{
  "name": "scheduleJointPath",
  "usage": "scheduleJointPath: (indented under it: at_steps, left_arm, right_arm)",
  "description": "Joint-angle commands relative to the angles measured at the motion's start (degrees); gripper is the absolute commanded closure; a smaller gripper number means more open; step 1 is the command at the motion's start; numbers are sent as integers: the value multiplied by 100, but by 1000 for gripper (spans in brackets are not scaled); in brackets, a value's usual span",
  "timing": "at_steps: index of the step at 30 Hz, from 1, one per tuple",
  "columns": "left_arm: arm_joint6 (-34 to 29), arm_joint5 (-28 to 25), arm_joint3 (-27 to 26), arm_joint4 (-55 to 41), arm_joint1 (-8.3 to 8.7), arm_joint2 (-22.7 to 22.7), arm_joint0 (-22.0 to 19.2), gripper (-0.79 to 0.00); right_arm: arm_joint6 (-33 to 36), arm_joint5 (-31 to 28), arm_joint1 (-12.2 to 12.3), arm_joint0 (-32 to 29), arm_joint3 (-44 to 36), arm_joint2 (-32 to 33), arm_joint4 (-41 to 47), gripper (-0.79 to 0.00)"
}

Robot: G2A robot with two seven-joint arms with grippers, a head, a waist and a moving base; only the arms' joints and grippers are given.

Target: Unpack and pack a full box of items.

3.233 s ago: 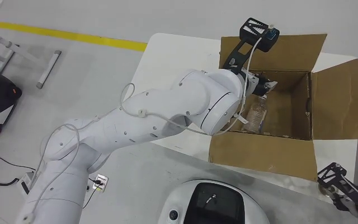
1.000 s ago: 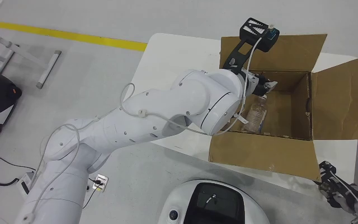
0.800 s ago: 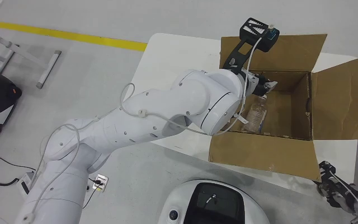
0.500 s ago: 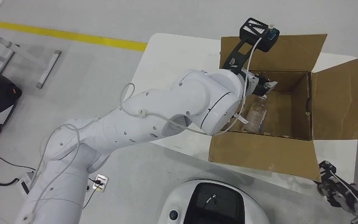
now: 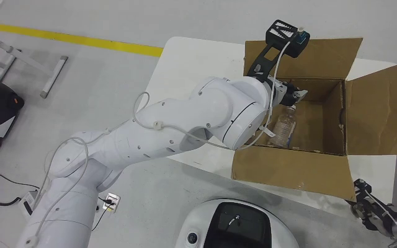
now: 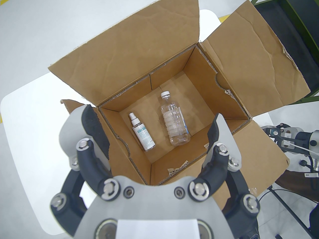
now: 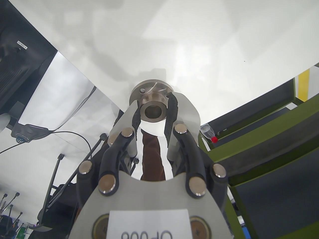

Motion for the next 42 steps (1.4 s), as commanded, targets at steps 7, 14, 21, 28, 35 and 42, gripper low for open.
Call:
scheduleJointPath:
  at_steps: [7, 14, 21, 28, 35, 42]
  left_arm:
    - [0, 0, 0, 0, 0, 0, 0, -785]
    - [0, 0, 0, 0, 0, 0, 0, -785]
    - [0, 0, 0, 0, 0, 0, 0, -785]
    - [0, 0, 0, 0, 0, 0, 0, -785]
    - [0, 0, 0, 0, 0, 0, 0, -785]
    - [0, 0, 0, 0, 0, 0, 0, -785]
  right_arm:
    - [10, 17, -8, 66, 61, -90, -29, -246]
    - [13, 23, -14, 110, 100, -141, -30, 0]
    - [-22, 33, 1, 113, -26, 42, 94, 0]
    - [-89, -182, 74, -172, -593, 981, 767, 0]
    - [-257, -729, 139, -862, -1183, 2415, 1881, 0]
    - [-685, -1157, 219, -1419, -1516, 3570, 2965, 0]
